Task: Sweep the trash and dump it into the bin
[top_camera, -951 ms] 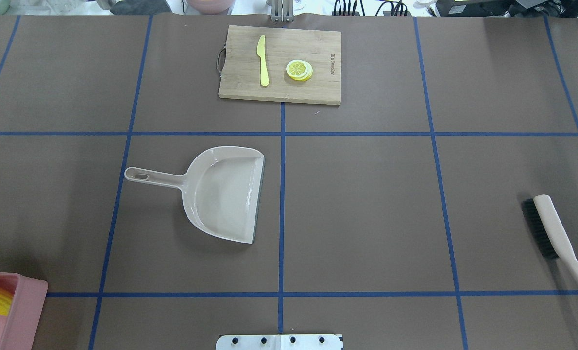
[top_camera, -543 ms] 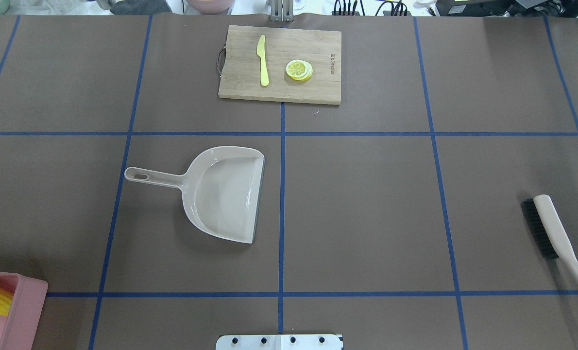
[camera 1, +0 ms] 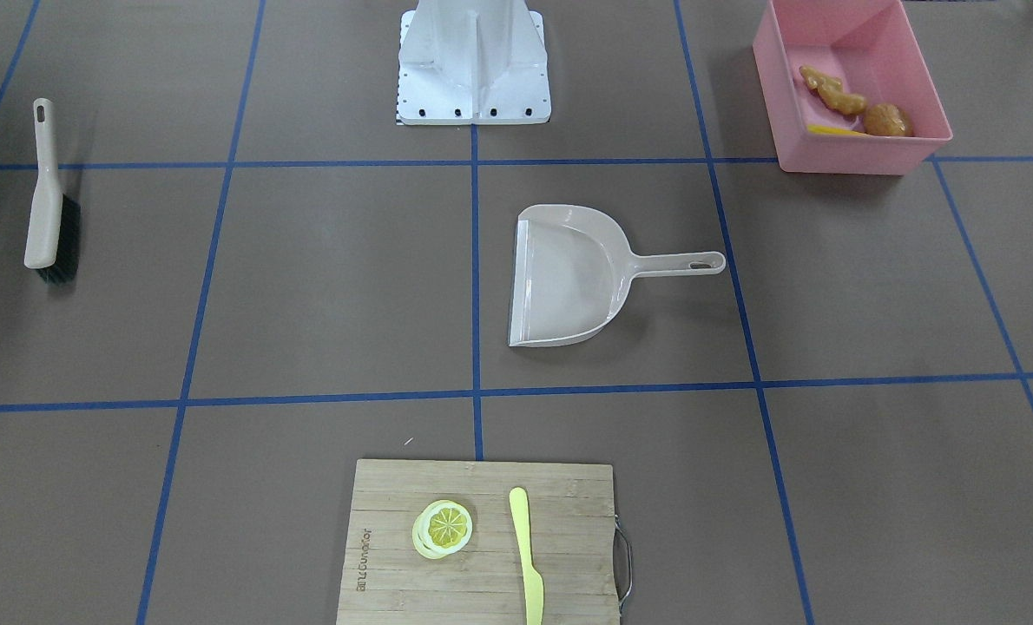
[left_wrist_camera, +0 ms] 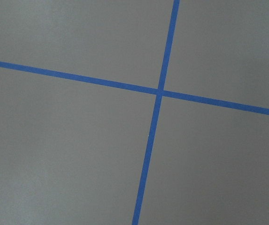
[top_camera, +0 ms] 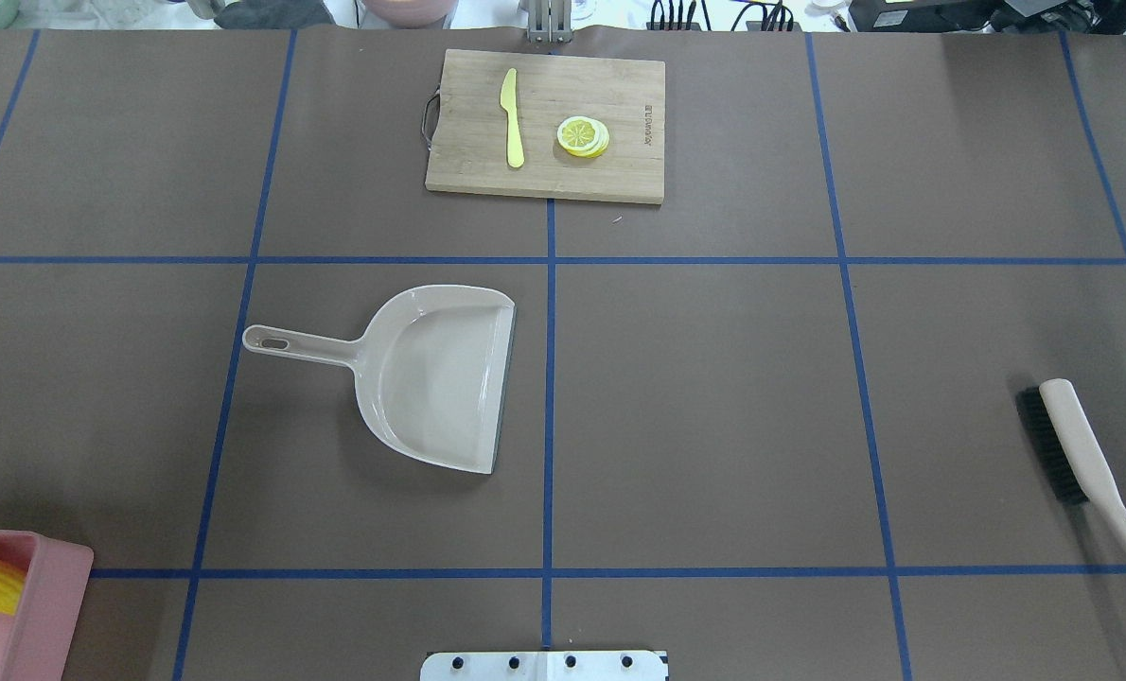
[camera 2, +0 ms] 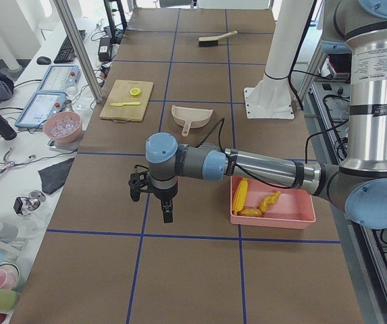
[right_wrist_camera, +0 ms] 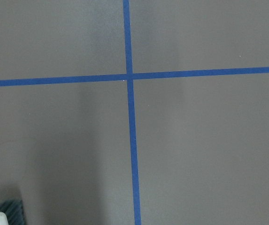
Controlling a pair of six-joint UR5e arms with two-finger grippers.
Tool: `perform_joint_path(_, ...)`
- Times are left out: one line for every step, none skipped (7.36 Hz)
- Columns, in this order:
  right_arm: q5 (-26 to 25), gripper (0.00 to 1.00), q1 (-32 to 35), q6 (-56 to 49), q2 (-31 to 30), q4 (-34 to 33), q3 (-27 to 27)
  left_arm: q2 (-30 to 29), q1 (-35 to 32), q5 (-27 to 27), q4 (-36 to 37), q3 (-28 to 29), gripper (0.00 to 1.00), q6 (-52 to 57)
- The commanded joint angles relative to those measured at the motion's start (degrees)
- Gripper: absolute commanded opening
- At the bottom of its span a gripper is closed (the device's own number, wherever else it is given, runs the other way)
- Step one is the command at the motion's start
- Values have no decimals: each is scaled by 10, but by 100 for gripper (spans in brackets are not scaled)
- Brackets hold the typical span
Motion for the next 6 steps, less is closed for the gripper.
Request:
perform_joint_path(0, 100, 0, 0, 1, 0, 0, -2, 0, -1, -23, 11, 98, 59)
perform_joint_path(0, 100, 0, 0, 1, 0, 0, 4, -1, -3, -23, 8, 98, 59)
perform_joint_path(0, 100, 0, 0, 1, 0, 0, 4, -3, 1, -23, 13, 98, 59)
perform_joint_path(0, 100, 0, 0, 1, 0, 0, 7, -5, 2, -23, 20, 98, 60)
perform_joint_path(0, 100, 0, 0, 1, 0, 0, 7, -6, 0, -30, 25, 98, 60)
perform_joint_path(0, 100, 0, 0, 1, 0, 0, 7, -7, -2, -32, 22, 98, 60)
